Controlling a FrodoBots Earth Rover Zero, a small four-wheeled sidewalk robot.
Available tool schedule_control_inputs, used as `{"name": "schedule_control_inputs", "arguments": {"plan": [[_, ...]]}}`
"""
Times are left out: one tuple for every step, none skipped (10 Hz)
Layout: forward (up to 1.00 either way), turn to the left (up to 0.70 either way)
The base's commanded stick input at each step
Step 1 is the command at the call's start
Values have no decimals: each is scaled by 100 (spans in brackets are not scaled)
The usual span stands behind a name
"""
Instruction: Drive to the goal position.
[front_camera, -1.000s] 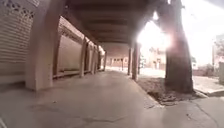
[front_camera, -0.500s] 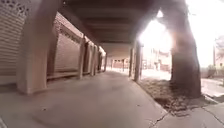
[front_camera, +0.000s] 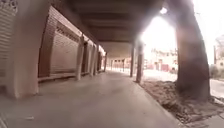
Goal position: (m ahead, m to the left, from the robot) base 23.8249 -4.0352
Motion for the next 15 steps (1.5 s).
{"name": "schedule_control_inputs", "arguments": {"plan": [[70,0],[70,0],[70,0],[70,0],[70,0],[70,0],[70,0],[70,0],[70,0],[70,0],[70,0],[70,0],[70,0],[70,0],[70,0]]}}
